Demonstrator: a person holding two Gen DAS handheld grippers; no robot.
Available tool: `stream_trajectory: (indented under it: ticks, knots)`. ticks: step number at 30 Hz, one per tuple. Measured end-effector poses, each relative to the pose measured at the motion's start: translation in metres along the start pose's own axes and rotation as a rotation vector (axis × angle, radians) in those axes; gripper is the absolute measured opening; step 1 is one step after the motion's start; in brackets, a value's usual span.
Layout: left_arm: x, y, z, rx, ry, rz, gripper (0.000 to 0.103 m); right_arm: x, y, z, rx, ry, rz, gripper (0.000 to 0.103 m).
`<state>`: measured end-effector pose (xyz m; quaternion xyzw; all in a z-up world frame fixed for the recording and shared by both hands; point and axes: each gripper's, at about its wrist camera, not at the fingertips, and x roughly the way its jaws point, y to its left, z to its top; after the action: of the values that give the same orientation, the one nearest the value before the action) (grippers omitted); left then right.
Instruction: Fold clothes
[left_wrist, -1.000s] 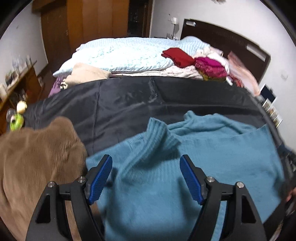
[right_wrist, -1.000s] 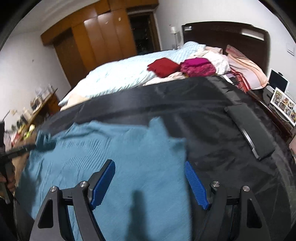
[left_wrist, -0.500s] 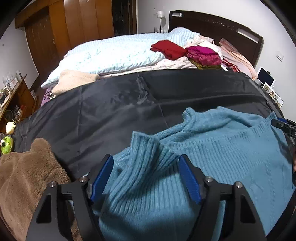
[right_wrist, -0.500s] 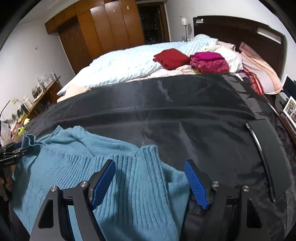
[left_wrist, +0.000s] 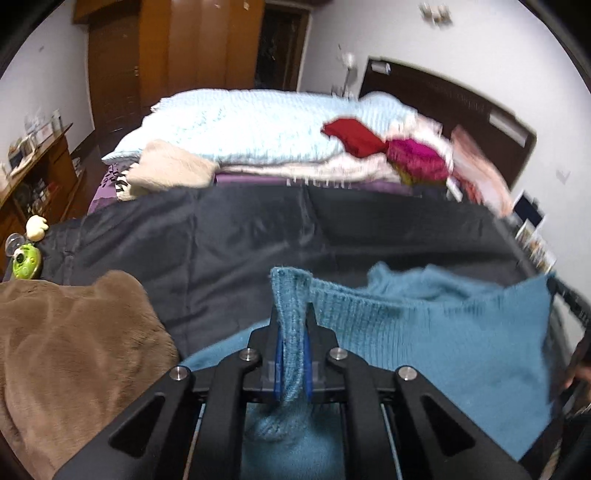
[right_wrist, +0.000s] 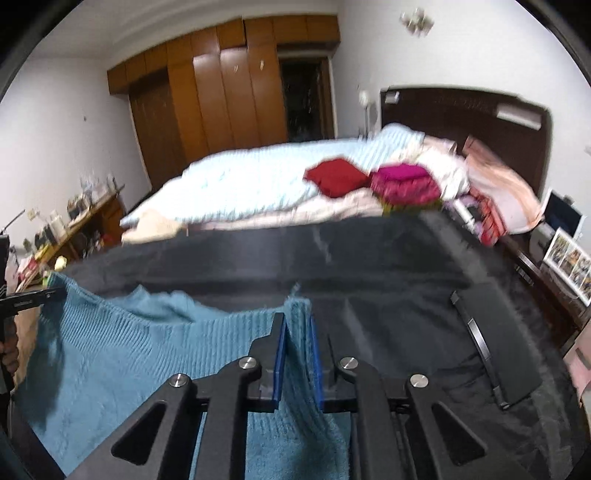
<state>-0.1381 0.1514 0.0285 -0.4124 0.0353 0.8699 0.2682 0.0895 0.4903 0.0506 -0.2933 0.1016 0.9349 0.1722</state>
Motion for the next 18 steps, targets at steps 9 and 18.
stream_trajectory:
  ticks: [9, 18]
  knots:
    - [0.012, 0.008, 0.005, -0.044, 0.024, 0.010, 0.009, 0.001, -0.006, 0.038, 0.062, -0.001, 0.062, 0.009]
    - [0.024, 0.015, 0.007, -0.081, 0.054, 0.011, 0.010, 0.069, -0.039, -0.005, 0.219, 0.273, 0.179, 0.024]
